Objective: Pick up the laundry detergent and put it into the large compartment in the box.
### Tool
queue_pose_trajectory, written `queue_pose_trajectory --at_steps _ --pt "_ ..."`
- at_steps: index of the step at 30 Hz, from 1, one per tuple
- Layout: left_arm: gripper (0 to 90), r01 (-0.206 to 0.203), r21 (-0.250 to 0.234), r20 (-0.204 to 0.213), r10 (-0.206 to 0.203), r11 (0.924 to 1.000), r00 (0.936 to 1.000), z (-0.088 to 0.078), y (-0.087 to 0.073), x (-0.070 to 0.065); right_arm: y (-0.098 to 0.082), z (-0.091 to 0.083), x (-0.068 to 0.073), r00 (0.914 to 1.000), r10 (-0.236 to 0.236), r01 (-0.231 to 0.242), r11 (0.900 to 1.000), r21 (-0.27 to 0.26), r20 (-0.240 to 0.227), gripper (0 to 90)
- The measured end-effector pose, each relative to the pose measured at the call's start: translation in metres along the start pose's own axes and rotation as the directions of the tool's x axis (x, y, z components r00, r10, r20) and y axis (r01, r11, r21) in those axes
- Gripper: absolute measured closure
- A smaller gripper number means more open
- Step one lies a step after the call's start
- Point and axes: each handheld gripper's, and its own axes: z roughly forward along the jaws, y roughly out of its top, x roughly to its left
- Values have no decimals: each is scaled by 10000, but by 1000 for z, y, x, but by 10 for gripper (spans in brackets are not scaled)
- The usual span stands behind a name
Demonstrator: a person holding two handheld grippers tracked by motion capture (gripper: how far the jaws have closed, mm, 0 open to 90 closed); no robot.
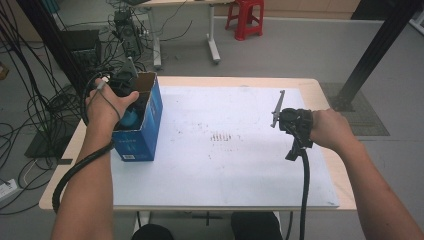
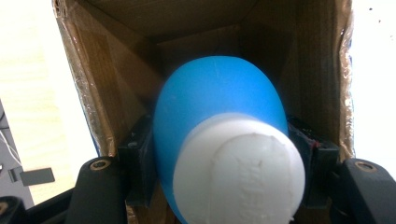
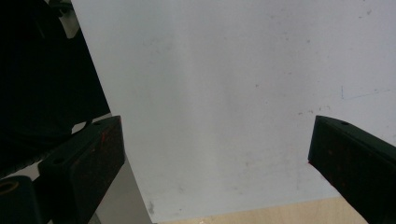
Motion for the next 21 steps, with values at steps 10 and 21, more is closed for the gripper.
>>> queue_pose_trajectory --at_steps 10,21 --pt "368 83 -87 20 -82 9999 10000 0 -2 1 -1 1 0 10000 51 -50 10000 17 -5 37" --pt "334 211 -30 90 -210 9998 9997 0 -1 5 1 1 -1 10000 10 -10 10000 42 -40 37"
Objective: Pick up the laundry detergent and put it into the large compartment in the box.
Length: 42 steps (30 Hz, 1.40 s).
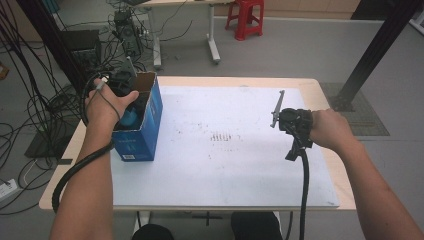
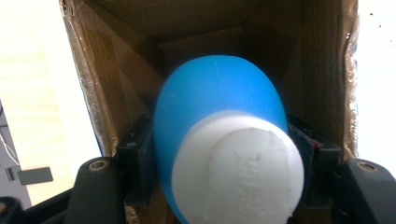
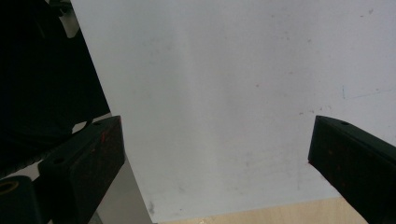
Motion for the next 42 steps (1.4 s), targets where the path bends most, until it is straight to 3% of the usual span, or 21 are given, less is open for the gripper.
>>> queue_pose_trajectory --at_steps 7,21,42 --pt "305 31 -18 157 -31 10000 9999 -1 -1 3 2 1 -1 10000 13 -13 10000 12 -9 37" --pt "297 44 40 -36 -44 10000 10000 -5 1 -1 3 0 1 10000 -4 4 10000 -1 23 37" --pt "197 147 -126 -113 -149 9998 9998 -21 -4 -1 3 -1 3 10000 -18 18 10000 -6 50 37"
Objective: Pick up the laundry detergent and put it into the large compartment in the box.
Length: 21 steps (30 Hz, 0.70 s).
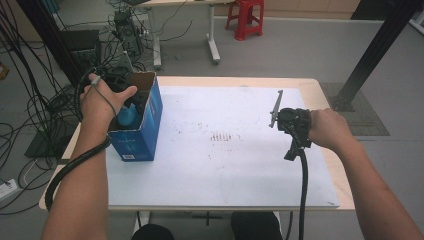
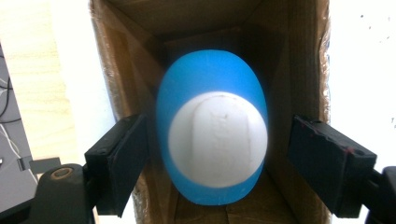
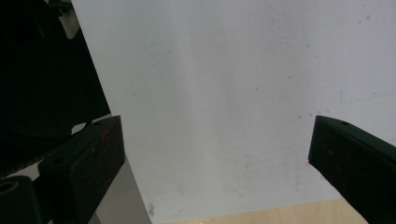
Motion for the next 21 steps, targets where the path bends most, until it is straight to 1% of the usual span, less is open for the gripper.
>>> queue_pose_trajectory --at_steps 4,7,12,13,15,18,21 --pt "169 44 -57 22 -44 10000 10000 -4 -2 2 1 0 -1 10000 8 -8 10000 50 -43 37" --pt "150 13 -134 62 -12 9999 10000 -10 -4 3 0 1 0 10000 -16 16 10000 -63 -31 37" --pt "120 -39 -292 36 40 9996 10000 -21 -8 1 2 1 0 10000 -17 16 10000 -38 -34 37" --pt "109 -70 -312 102 73 9995 9999 -23 -8 1 2 1 0 10000 -64 64 10000 -25 -20 36" --pt "103 -72 -380 71 75 9993 9999 -27 -9 0 2 1 1 10000 -52 52 9999 -91 -7 37" --pt "83 -44 -505 152 52 9987 9999 -35 -11 0 3 0 2 10000 -88 88 10000 -40 -10 37" --pt "75 -133 -526 150 141 9985 9998 -42 -12 -1 2 0 2 9999 -104 104 9999 -60 26 37"
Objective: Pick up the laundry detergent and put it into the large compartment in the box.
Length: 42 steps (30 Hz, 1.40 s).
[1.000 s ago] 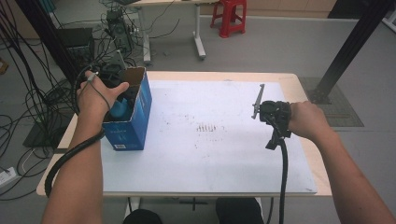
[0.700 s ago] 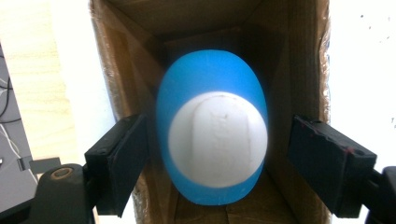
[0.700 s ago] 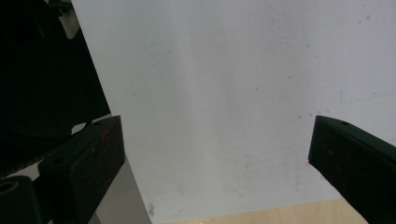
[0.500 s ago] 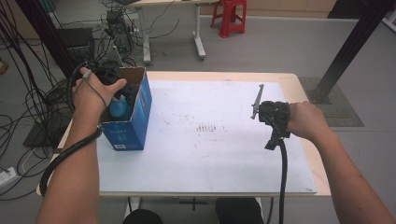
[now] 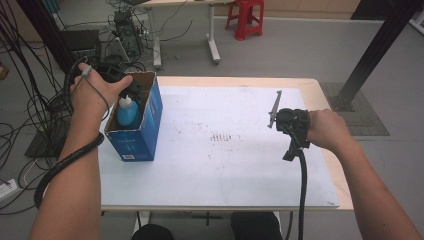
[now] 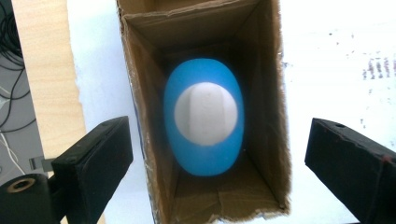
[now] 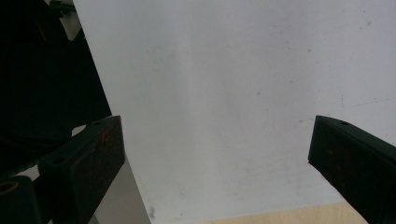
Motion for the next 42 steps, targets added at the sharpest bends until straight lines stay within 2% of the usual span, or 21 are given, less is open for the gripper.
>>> queue_pose_trajectory --at_steps 6,11,20,25,30,33,37,40,42 --pt "62 -2 -52 -127 1 10000 9999 -16 -1 -4 -1 0 1 10000 11 -11 10000 -66 5 37" --pt "54 -207 -250 -222 202 9995 9995 -36 -4 -12 1 -1 2 10000 -40 41 10000 -22 35 37" --pt "53 -737 -480 -499 713 9961 9962 -77 -7 -34 6 -3 4 9998 -162 162 9999 31 84 36" --pt "52 -1198 -627 -520 1166 9908 9918 -94 -10 -48 7 -4 5 9999 -104 104 9999 13 98 37" --pt "50 -1501 -605 -366 1481 9868 9883 -102 -10 -57 8 -7 6 9998 -114 113 9999 71 134 37" --pt "51 -1708 -453 -379 1691 9843 9849 -101 -9 -65 8 -7 6 9998 -126 126 9999 35 140 38" --pt "52 -1941 -447 -47 1941 9800 9810 -100 -9 -67 7 -9 7 9998 -104 105 9999 -26 168 37" --pt "52 -2052 -412 14 2054 9779 9787 -99 -9 -70 6 -10 7 9997 -152 153 9999 -51 196 37" --pt "51 -2246 -427 12 2248 9735 9744 -98 -10 -77 6 -10 6 9998 -120 121 9999 -55 173 37"
